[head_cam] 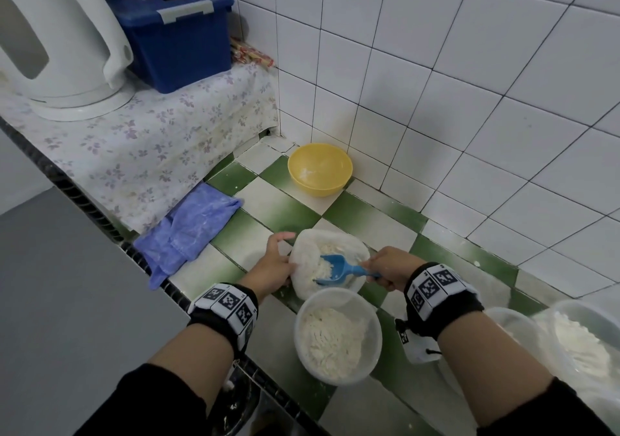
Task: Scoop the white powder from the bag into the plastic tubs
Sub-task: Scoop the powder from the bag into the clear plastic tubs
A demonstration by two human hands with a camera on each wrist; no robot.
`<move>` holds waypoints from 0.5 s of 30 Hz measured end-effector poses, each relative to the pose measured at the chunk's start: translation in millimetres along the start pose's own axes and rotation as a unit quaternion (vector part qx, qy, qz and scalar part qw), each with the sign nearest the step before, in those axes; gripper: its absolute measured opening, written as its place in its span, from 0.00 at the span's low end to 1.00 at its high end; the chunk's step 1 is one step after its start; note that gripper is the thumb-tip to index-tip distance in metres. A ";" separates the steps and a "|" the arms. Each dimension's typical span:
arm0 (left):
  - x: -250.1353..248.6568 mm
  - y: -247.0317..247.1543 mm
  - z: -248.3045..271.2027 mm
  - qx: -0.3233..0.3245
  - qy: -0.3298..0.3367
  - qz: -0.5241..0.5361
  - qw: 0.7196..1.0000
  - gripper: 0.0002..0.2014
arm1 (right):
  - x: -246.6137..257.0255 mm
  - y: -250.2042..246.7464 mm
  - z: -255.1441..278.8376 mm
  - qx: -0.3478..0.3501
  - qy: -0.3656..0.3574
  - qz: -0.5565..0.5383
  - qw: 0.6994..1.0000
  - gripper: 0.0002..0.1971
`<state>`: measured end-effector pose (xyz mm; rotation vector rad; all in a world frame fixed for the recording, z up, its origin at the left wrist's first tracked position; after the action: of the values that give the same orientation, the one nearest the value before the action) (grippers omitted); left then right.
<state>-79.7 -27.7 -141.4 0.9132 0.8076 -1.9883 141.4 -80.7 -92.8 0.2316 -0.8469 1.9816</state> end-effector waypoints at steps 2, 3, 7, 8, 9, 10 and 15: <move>-2.8 0.4 7.3 0.020 0.024 -0.004 1.000 0.25 | -1.3 -0.6 -0.1 -0.008 0.000 0.000 1.000 0.17; -3.5 1.7 9.8 0.032 0.031 -0.009 0.999 0.23 | -1.3 -0.6 -0.1 -0.012 0.002 -0.003 1.000 0.16; 0.1 2.9 11.2 0.040 0.023 -0.037 0.998 0.17 | 2.0 3.1 -0.1 -0.008 0.021 -0.011 1.000 0.16; 1.3 2.4 10.2 0.042 0.020 -0.039 0.998 0.17 | 3.4 4.1 -0.6 -0.007 0.023 -0.009 1.000 0.16; 2.3 1.7 9.8 0.047 0.016 -0.040 0.998 0.17 | 4.4 5.1 0.2 -0.004 0.021 -0.007 1.000 0.16; 2.3 0.8 10.3 0.055 0.011 -0.040 0.998 0.17 | 5.6 6.6 0.5 0.000 0.016 -0.005 1.000 0.16; 3.8 -0.9 12.1 0.077 0.005 -0.025 0.997 0.19 | 7.1 13.5 1.6 0.003 0.007 -0.026 1.000 0.13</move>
<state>-86.0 -38.2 -137.8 1.0001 0.6958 -2.1139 126.2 -81.2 -94.6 0.2409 -0.8178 1.9362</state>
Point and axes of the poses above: each hand's wrist, its own z-axis away from the middle knuckle, its own y-axis out of the palm, x = y × z, the point moved 2 cm from there along -z, towards the middle knuckle, and after that the axes turned 3 degrees about -z, right-handed, at the moved point
